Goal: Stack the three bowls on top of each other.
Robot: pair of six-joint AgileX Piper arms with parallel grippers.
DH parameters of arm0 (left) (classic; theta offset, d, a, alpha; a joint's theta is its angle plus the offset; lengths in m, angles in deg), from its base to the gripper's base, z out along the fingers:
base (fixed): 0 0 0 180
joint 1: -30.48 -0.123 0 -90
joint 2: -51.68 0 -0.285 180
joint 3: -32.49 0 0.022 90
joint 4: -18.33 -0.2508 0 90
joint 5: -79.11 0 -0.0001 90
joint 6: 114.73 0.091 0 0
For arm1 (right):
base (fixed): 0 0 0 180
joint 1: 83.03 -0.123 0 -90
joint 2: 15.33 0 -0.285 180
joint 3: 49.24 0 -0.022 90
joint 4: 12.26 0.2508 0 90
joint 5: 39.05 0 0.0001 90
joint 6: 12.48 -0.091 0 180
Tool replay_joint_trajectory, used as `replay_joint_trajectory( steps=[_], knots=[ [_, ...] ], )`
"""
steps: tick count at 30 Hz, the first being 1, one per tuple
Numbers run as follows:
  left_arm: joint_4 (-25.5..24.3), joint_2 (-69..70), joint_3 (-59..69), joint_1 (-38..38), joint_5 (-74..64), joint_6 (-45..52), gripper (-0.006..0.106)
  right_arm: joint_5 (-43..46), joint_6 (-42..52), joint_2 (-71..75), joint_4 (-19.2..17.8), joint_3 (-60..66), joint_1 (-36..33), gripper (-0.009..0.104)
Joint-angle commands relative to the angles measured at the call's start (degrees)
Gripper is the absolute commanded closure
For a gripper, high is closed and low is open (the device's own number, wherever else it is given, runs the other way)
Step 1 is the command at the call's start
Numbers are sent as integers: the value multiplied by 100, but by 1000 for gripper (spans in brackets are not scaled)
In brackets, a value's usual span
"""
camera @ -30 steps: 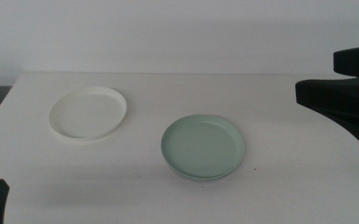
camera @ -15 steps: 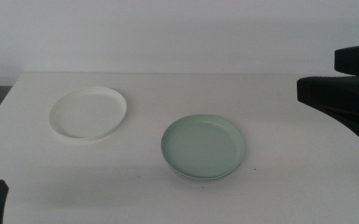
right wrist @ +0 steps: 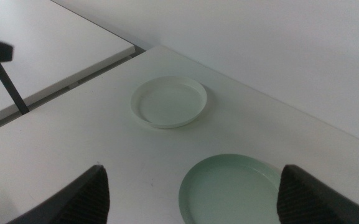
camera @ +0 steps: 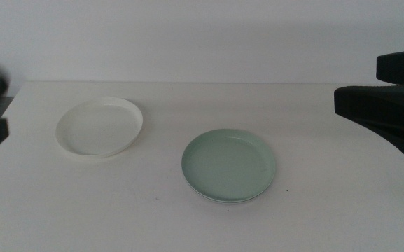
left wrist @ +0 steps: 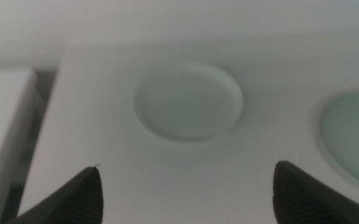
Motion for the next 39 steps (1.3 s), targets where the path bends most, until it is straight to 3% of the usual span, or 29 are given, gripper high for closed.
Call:
replay_joint_trajectory(
  steps=[1,4,9,12,20,24,27,33,39],
  knots=[
    [117,-755,-887,-4,-1021,-57,7,28,40,28,20,11,-12,2],
    [146,-1436,-1621,-4,-1257,-57,7,28,40,28,20,11,-12,2],
    [128,-2212,-2243,-4,-472,-129,7,28,40,28,20,11,-12,2],
    [-68,-2646,-2538,-13,-165,-951,7,28,40,28,20,11,-12,2],
    [-256,-4485,-4154,-593,-1419,-1243,7,28,40,28,20,11,-12,2],
    [-19,-5427,-4974,-911,-2000,-1232,7,28,40,28,20,11,-12,2],
    [415,-6070,-5396,-1048,-2179,-669,7,28,40,28,20,11,-12,2],
    [957,-6903,-5549,-1088,-1590,-434,7,28,40,28,20,11,-12,2],
    [810,-7531,-5549,-1088,-1446,-198,7,28,40,28,20,11,-12,2]
  ],
)
